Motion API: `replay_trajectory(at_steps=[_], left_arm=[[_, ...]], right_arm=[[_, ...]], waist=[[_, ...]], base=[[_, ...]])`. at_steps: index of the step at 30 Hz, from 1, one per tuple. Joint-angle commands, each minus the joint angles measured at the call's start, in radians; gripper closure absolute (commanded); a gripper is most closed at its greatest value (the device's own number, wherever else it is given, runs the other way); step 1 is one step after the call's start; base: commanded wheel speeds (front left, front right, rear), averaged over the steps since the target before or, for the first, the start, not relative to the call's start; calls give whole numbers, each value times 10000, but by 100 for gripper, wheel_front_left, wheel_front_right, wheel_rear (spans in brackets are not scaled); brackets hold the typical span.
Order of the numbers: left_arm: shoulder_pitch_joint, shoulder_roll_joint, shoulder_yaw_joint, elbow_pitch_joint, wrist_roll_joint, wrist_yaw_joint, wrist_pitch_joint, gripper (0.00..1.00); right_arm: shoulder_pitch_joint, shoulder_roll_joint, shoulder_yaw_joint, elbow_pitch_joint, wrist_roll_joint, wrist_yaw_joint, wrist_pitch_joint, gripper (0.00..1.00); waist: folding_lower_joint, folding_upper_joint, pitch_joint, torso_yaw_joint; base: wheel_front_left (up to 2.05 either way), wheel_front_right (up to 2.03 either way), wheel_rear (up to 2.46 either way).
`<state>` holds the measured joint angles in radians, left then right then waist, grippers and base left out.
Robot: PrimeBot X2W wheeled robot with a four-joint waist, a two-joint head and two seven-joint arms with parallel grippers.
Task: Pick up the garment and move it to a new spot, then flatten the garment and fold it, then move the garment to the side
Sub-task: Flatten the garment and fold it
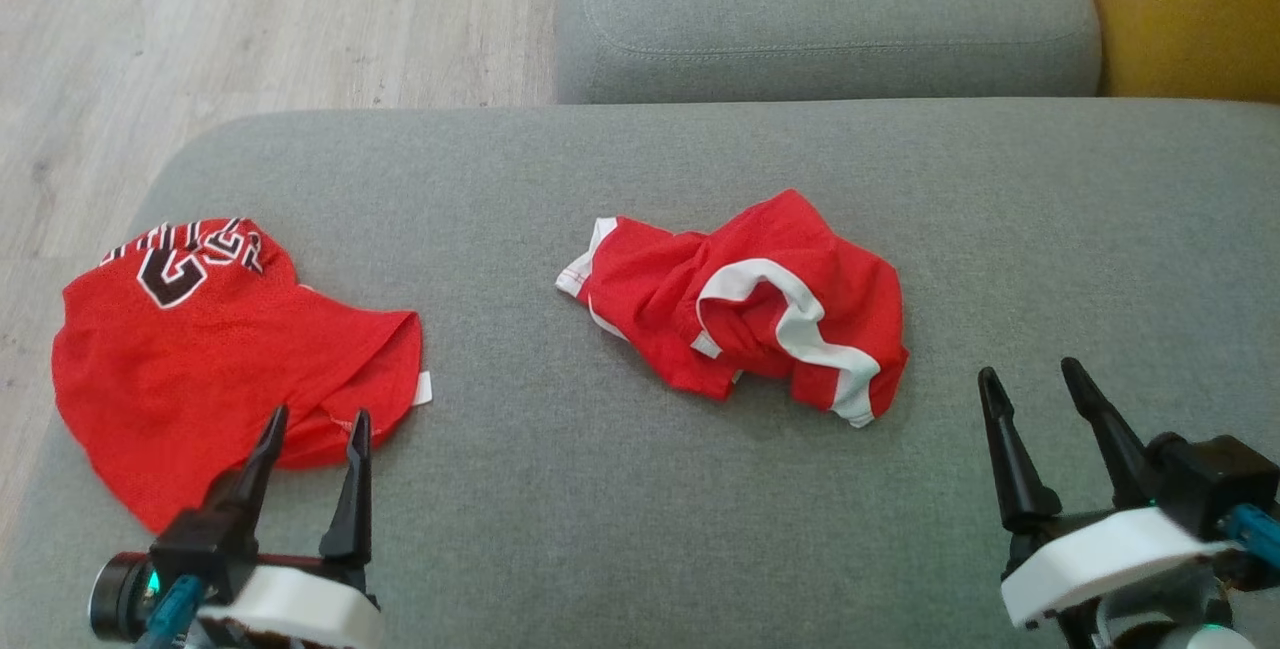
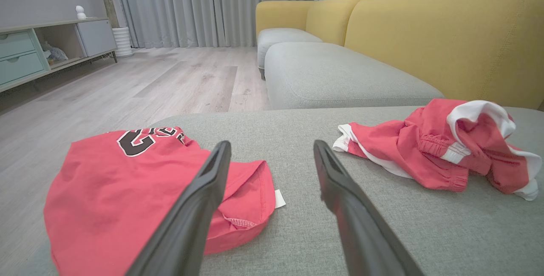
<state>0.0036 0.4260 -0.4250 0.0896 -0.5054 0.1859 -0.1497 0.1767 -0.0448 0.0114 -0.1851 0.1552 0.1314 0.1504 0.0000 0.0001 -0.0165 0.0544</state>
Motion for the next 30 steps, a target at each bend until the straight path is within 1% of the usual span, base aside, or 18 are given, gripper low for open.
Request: replay_trajectory(at_steps=[1, 6, 8, 10, 12, 14, 21, 22, 23, 24, 25, 29, 30], left_arm=[[-466, 284, 339, -324, -72, 87, -20, 0], [-507, 285, 327, -335, -96, 116, -7, 0], [-546, 283, 310, -354, -89, 122, -4, 0], [-630, 274, 281, -389, -71, 116, 6, 0], [-797, 247, 242, -429, -42, 86, 3, 0], [-1074, 183, 183, -457, 2, 23, -18, 0], [-1966, -127, -19, -186, 144, -204, -274, 0], [-2173, -233, -75, -54, 161, -276, -364, 0], [-2266, -284, -105, 15, 174, -306, -405, 0], [-2266, -284, -105, 15, 174, -306, -405, 0], [-2413, -379, -131, 147, 175, -347, -487, 0], [-2566, -474, -142, 366, 177, -391, -624, 0], [-2588, -490, -141, 409, 173, -399, -650, 0]], right_arm=[[-335, -55, 214, -399, 49, -7, -2, 0], [-365, -55, 210, -288, -11, -7, 117, 0], [-349, -55, 212, -70, 153, -7, 358, 0], [-410, -55, 302, 192, 62, -7, 528, 0], [-510, -55, 462, 580, 101, -7, 683, 0], [-719, -55, 675, 1007, -111, -7, 776, 0], [-1823, -55, 1050, 2713, -118, -7, 414, 0], [-2146, -55, 1064, 3282, -243, -7, 354, 0], [-2291, -55, 1058, 3537, -238, -7, 309, 0], [-2291, -55, 1058, 3537, -238, -7, 309, 0], [-2562, -55, 1039, 4055, -338, -7, 236, 0], [-2954, -55, 961, 4950, -342, -7, 162, 0], [-3042, -55, 965, 5101, -322, -7, 111, 2]], waist=[[0, -1, 5, 0], [0, -1, 27, 7], [0, -1, 53, 23], [0, -1, 126, 74], [0, -1, 302, 168], [0, -1, 590, 322], [0, -1, 1467, 807], [0, -1, 1653, 918], [0, -1, 1723, 973], [0, -1, 1723, 973], [0, -1, 1827, 1039], [0, -1, 1925, 1087], [0, -1, 1938, 1087]], base=[[0, 0, 0], [0, 0, 0], [0, 0, 0], [0, 0, 0], [0, 0, 0], [0, 0, 0], [0, 0, 0], [0, 0, 0], [0, 0, 0], [0, 0, 0], [0, 0, 0], [0, 0, 0], [0, 0, 0]])
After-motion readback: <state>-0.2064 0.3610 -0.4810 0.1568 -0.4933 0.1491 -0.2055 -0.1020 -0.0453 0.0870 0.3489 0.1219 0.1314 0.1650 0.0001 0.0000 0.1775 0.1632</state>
